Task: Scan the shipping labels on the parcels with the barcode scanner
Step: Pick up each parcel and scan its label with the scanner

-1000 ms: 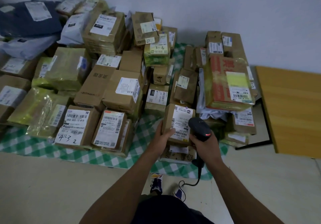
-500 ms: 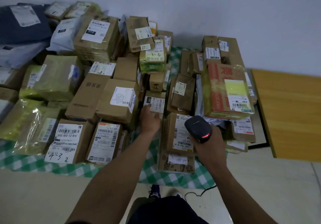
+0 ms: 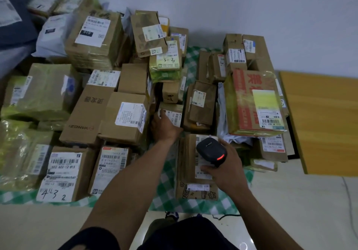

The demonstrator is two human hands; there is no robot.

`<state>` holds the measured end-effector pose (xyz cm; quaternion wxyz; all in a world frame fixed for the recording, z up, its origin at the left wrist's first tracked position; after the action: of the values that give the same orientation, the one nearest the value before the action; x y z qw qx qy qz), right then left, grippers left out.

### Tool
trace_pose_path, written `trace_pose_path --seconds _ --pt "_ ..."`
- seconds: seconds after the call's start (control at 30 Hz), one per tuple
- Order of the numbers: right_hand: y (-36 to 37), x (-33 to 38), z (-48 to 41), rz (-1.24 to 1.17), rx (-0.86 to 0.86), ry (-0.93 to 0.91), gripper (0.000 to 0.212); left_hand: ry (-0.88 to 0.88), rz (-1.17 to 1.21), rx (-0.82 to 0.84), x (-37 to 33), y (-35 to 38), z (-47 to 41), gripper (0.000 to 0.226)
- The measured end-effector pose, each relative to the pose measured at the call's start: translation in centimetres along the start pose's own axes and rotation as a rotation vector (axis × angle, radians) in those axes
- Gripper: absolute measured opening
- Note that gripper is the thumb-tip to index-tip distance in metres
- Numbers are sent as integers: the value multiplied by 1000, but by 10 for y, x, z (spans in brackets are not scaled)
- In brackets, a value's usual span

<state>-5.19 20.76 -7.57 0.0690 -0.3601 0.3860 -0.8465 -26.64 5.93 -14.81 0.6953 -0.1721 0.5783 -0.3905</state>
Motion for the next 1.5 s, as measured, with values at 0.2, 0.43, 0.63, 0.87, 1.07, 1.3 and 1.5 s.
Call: trace_pose_path --seconds 0.2,0.43,0.63,0.87,1.07,1.3,1.5 --pt "1 2 -4 -51 26 27 103 112 -176 -9 -25 -24 23 124" --pt "-6 9 -4 -100 39 -23 72 177 -104 -53 -62 -74 65 118" --pt "-44 24 15 -271 19 -97 33 181 330 -173 -82 -110 117 79" --pt "-105 80 51 -654 73 -305 48 171 727 -168 -104 -96 180 87" --pt "-119 85 61 -723 173 -364 65 284 801 -124 -123 -91 211 88" --pt "-146 86 41 -756 219 -239 78 181 1050 61 -123 -106 184 58" --pt "-168 109 35 -687 107 -312 48 263 1026 258 -137 -120 150 66"
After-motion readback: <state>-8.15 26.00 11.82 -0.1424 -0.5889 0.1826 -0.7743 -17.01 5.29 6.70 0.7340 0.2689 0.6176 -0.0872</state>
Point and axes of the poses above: each hand's wrist, its own z-axis away from the middle knuckle, its own y-axis out of the palm, x = y × z, the point moved 6 cm from there along -z, towards the middle knuckle, and after that the axes turned 10 degrees about y, right-handed, at the moved point
